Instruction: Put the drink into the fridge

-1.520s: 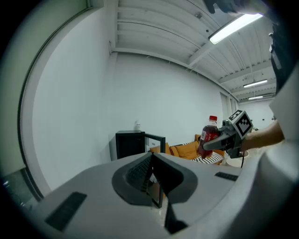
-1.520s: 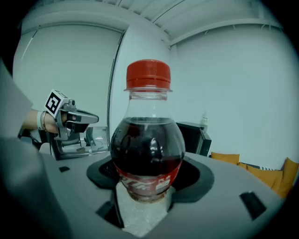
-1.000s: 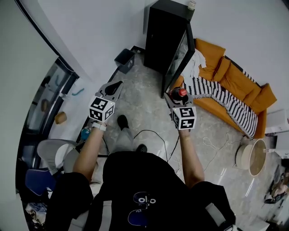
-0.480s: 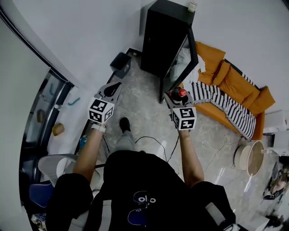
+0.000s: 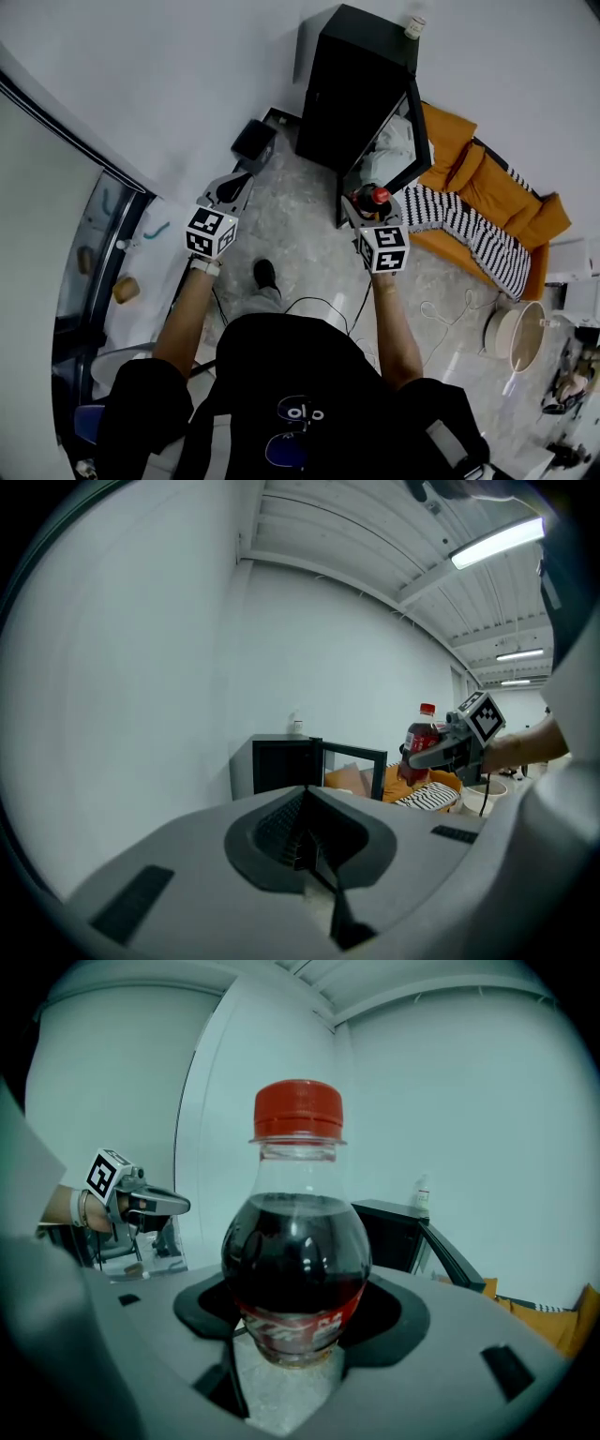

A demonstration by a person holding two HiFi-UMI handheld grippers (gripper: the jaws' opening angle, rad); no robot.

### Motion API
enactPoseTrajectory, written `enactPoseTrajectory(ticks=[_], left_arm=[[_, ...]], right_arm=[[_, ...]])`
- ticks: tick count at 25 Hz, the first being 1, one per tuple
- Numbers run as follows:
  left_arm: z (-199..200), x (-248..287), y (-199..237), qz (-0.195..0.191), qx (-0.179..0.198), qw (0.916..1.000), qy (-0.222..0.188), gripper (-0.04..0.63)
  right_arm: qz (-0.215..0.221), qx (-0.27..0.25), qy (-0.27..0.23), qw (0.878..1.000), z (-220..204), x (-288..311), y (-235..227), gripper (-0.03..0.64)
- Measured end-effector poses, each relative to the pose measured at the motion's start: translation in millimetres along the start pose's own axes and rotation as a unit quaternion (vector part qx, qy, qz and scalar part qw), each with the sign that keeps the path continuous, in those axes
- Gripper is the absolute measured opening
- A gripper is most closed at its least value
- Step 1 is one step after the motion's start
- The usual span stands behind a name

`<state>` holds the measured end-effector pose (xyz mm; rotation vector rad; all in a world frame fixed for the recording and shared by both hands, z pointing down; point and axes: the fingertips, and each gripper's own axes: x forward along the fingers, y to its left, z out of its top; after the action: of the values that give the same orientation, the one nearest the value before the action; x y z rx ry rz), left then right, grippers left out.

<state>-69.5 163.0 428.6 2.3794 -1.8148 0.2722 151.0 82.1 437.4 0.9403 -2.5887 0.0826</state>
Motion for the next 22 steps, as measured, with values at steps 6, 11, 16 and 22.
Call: enactPoseTrajectory(ticks=[6,11,16,22], left_arm=[[-3,8,49,0.009,-0.008,0.9999,0.001,0.006],[-6,19,83,0.009,-0.006,0.9999,0.004,0.006],[-7,35,113,0.007,-0.009,0.9999,0.004,0.006],[-11,47,136,-0.006,-0.007,0.9999,0.006,0.006]], right_arm=[[0.013,-0.004,0.005,1.0,16,50,13,0.314],[0.016,-0.007,0.003,1.0,28,85,19,0.314],[0.011,-0.006,0.004,1.0,37,113,21,0.314],[0.002,-0.006,0.002,1.0,40,136,25,0.314]])
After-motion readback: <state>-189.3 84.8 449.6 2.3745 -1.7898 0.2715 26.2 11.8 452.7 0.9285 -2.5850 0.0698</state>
